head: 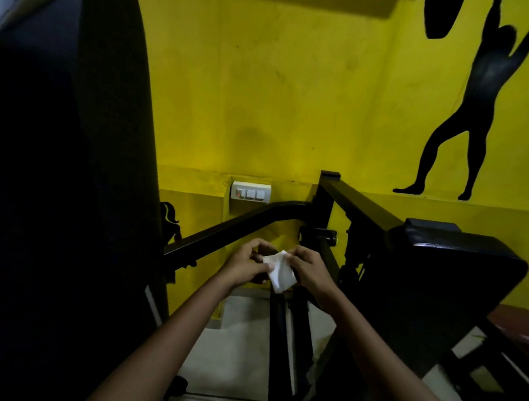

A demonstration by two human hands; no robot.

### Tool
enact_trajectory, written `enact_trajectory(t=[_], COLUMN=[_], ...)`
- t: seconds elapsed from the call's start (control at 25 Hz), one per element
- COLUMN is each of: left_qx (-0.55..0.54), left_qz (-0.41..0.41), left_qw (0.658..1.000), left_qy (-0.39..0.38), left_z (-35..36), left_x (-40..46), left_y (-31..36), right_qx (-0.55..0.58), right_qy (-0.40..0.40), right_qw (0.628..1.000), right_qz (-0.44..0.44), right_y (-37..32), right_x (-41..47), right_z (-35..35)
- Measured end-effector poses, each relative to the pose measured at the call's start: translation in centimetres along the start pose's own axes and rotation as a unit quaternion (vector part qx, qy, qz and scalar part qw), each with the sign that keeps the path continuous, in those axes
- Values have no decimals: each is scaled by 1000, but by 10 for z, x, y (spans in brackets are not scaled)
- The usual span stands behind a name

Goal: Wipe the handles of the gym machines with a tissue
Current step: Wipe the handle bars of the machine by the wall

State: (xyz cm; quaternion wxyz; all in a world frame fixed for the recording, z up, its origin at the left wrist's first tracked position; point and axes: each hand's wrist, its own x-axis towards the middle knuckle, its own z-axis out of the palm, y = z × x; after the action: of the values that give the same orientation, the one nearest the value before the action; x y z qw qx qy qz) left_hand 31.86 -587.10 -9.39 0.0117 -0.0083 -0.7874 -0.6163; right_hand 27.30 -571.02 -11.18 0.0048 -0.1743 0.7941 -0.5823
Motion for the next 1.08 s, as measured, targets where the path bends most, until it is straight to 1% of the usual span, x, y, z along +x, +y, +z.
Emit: enact_trajectory(t=[0.12,0.24,0.4,0.48,0.56,0.72,0.8,0.88,0.92,0.96,1.0,1.08], left_qx=[13,12,13,-9,-62,-150,-168,-147,-126,-98,-61,2], left_qz=[5,18,42,46,34,8,-3,-5,-1,6,16,42], left_qw=[998,996,991,989,987,973,973,981,984,987,989,991], left_qy=[-60,-92,-126,-138,-144,-172,-159,-130,-124,-126,-131,-130], left_z=[1,-5,-13,-13,-14,-16,-14,-15,-16,-18,-19,-18], left_x=[21,44,69,78,87,103,110,119,123,126,129,131], left_y=[-1,-5,-12,-16,-19,-23,-24,-28,-32,-35,-38,-42], right_qx=[-27,-41,-40,-16,7,8,7,-5,-41,-89,-136,-174], right_qy=[21,37,43,30,25,86,72,16,-4,-3,16,44], right_qw=[999,997,997,998,998,996,997,1000,999,996,991,984], right_qz=[-27,-53,-52,-58,-60,-26,-10,-1,-1,3,6,6], right_y=[6,9,15,12,12,24,24,22,22,24,27,33], right_x=[14,32,51,55,60,72,75,74,74,76,78,81], right_z=[-11,-17,-14,-13,-12,-12,-15,-18,-19,-21,-22,-22])
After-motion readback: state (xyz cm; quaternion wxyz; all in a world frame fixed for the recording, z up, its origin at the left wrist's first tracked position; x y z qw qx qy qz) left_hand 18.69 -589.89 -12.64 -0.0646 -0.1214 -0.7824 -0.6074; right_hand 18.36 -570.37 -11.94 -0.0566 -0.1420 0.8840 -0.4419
